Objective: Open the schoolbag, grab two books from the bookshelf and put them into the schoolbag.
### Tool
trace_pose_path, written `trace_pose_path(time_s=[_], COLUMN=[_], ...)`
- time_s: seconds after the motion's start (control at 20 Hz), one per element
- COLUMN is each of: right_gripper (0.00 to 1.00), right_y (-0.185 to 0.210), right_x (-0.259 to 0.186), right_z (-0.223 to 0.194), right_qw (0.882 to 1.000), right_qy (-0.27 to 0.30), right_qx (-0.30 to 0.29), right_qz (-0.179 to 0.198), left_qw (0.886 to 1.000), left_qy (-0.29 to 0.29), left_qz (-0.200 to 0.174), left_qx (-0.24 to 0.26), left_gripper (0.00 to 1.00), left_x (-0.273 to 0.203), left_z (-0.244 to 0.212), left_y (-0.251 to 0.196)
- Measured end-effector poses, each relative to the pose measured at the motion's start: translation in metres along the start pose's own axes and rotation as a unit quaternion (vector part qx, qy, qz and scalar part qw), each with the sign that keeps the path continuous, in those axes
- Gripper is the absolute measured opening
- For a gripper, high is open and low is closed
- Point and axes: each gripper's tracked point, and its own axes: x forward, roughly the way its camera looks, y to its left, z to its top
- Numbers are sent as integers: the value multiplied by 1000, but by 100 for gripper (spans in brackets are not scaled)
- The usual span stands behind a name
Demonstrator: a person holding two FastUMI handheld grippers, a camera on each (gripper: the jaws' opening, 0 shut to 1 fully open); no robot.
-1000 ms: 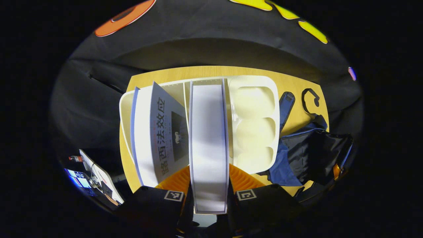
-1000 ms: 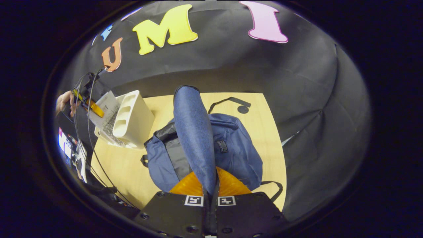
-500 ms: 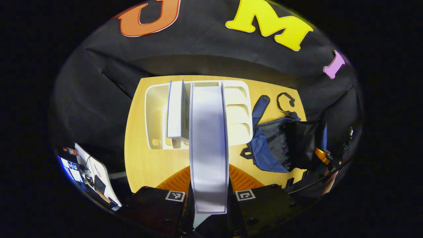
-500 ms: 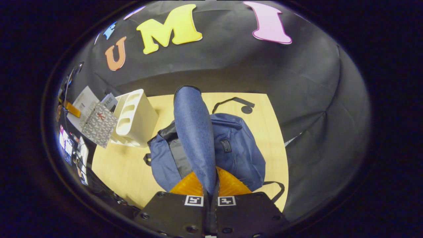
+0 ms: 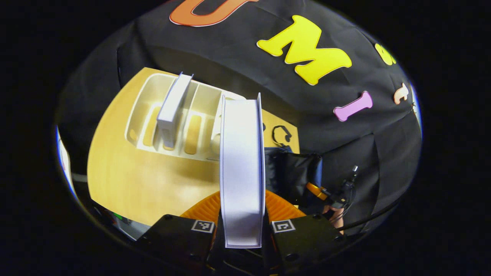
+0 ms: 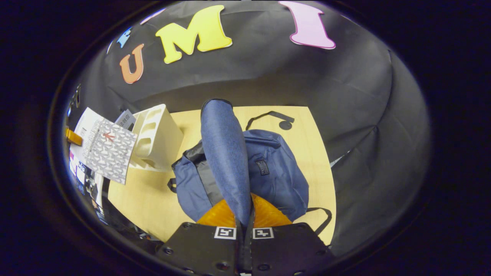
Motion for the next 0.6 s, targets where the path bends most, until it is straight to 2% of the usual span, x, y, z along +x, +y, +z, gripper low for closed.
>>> trace_pose_path(time_s=[0.15, 0.25, 0.6], right_gripper=[1, 1, 1], right_y=[2, 3, -3], right_x=[1, 0, -2], right_z=[0, 0, -1], right_qw=[1000, 1000, 999], right_qy=[-2, -5, -13], right_qx=[7, 11, 30], right_qz=[-6, -10, -18], left_qw=[997, 995, 993], left_qy=[-21, -16, -37], left_qz=[-62, -88, -109], left_qx=[-28, -42, -21], left_gripper=[40, 40, 40], left_x=[43, 77, 182], left_z=[-21, -40, -80], left_y=[-20, -31, -68])
